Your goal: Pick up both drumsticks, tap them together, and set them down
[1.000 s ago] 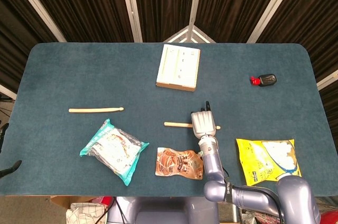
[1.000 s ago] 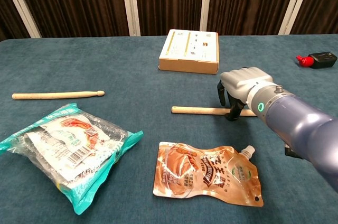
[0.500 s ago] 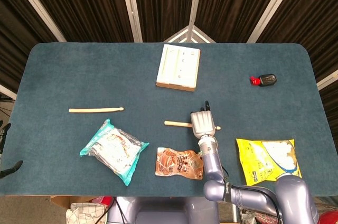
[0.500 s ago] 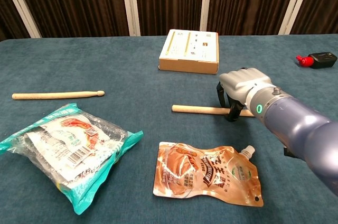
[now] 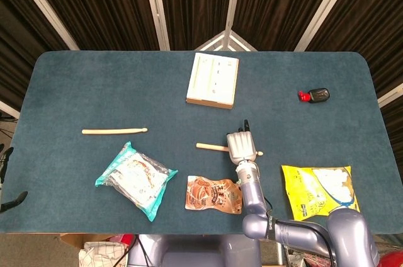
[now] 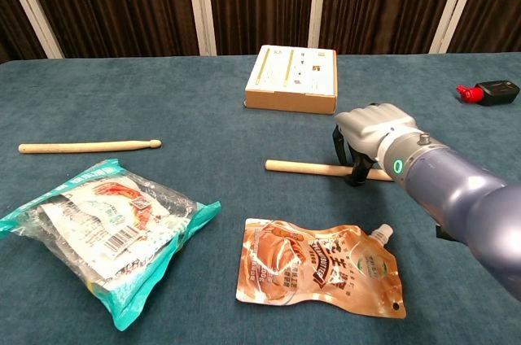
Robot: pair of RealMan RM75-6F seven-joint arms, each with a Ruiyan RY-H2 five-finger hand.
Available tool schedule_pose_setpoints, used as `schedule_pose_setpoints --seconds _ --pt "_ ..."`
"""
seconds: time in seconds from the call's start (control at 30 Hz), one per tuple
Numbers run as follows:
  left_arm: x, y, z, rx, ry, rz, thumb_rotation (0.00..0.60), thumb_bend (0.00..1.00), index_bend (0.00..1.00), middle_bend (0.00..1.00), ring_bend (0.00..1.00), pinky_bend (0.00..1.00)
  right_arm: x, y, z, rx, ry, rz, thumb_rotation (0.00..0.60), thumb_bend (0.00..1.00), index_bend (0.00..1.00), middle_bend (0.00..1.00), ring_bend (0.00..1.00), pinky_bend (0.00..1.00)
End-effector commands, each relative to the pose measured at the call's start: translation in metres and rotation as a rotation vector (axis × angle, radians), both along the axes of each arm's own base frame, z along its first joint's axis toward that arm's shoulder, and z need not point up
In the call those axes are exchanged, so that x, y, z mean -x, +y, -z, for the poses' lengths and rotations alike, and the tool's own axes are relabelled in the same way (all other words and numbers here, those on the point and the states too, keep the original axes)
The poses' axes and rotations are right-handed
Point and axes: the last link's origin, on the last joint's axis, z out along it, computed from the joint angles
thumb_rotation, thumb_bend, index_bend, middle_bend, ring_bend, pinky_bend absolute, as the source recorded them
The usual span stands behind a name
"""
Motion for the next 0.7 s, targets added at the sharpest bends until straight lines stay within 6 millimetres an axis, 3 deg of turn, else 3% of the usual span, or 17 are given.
schedule_pose_setpoints --seconds 0.03,0.7 --pt "0.0001 0.0000 0.0001 0.000 -0.001 -0.001 0.600 0.24 0.02 0.00 0.00 0.00 0.0010 -0.0002 0.0001 0.000 0.000 0.000 0.600 0.35 0.51 0.57 0.30 0.00" --pt "0.0006 0.0007 0.0001 -0.001 -0.005 -0.004 0.600 0.24 0.02 0.00 0.00 0.00 -0.0077 0.0037 -0.0054 -0.006 -0.032 -0.082 0.600 0.35 0.62 0.63 0.34 0.00"
